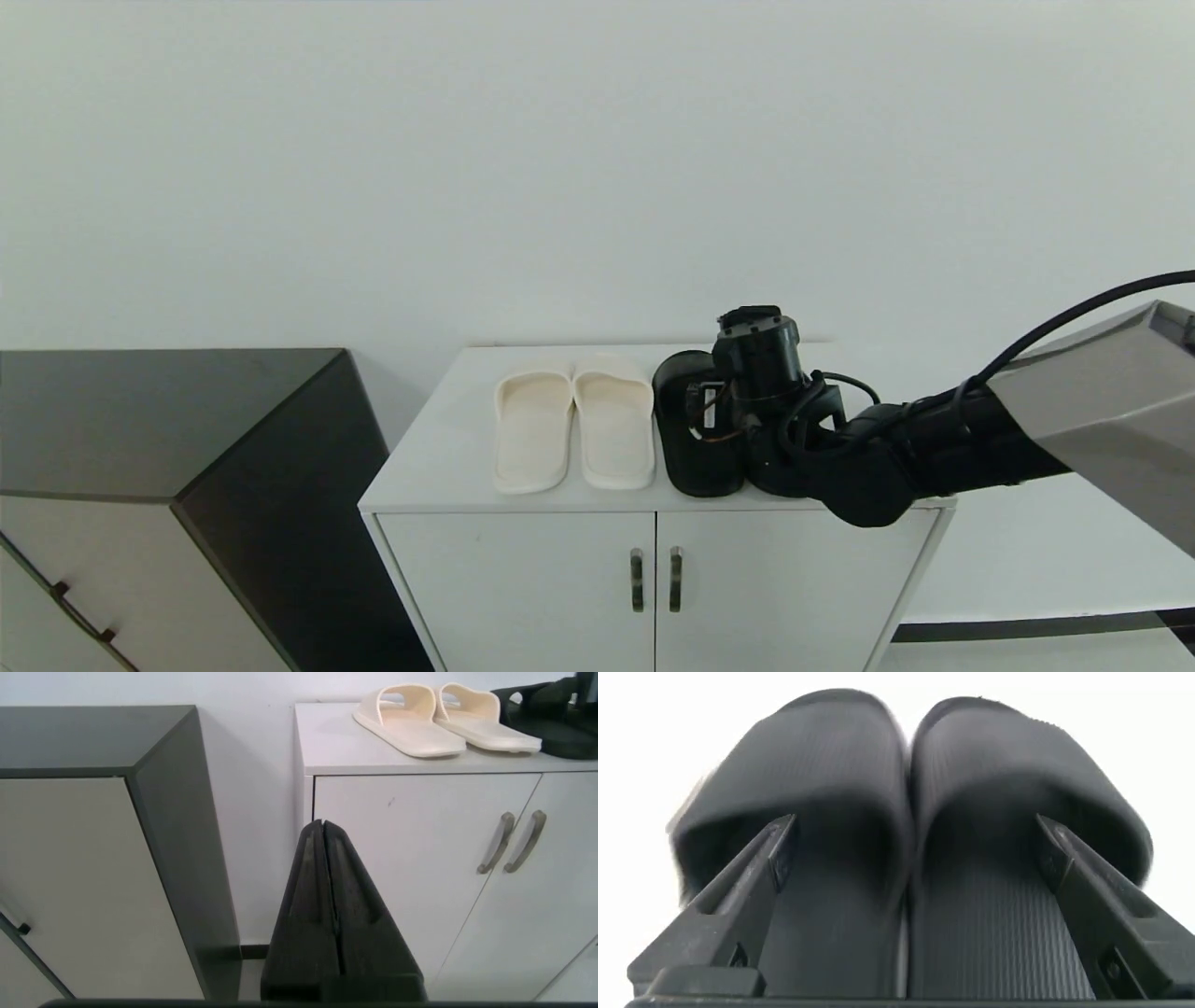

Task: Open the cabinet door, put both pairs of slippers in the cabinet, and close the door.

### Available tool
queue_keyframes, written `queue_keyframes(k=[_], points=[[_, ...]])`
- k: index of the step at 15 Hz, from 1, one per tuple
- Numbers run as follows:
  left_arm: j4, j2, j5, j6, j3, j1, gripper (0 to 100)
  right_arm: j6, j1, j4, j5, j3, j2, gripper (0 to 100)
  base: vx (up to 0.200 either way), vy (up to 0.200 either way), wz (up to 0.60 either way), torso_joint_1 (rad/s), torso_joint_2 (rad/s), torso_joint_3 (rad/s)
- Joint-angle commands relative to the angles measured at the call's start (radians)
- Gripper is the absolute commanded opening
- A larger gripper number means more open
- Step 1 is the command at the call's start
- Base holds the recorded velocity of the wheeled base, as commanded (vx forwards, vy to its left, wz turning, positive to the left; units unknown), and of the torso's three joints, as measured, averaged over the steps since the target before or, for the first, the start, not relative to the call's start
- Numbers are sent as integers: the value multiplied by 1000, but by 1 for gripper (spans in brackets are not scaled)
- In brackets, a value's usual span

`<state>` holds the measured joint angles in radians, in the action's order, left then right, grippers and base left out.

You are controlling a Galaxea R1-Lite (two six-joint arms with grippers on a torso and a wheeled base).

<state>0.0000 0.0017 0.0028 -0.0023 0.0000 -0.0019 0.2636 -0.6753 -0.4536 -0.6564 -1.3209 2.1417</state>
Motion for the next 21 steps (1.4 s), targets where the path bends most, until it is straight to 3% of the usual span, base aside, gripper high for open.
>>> queue_keyframes(k=[1,7,8,17,21], points=[[0,0,0,-1,0,0,0,-4,20,0,0,-66,70,100,0,0,0,0,0,0],[0,0,0,-1,0,0,0,-26,39,6,4,-173,130,100,0,0,0,0,0,0],[0,0,0,-1,0,0,0,-26,40,6,4,-178,132,0,0,0,0,0,0,0],[0,0,0,-1,0,0,0,-27,37,4,-3,-147,98,0,0,0,0,0,0,0],[0,0,0,-1,0,0,0,-47,-18,0,6,23,-85,0,0,0,0,0,0,0]])
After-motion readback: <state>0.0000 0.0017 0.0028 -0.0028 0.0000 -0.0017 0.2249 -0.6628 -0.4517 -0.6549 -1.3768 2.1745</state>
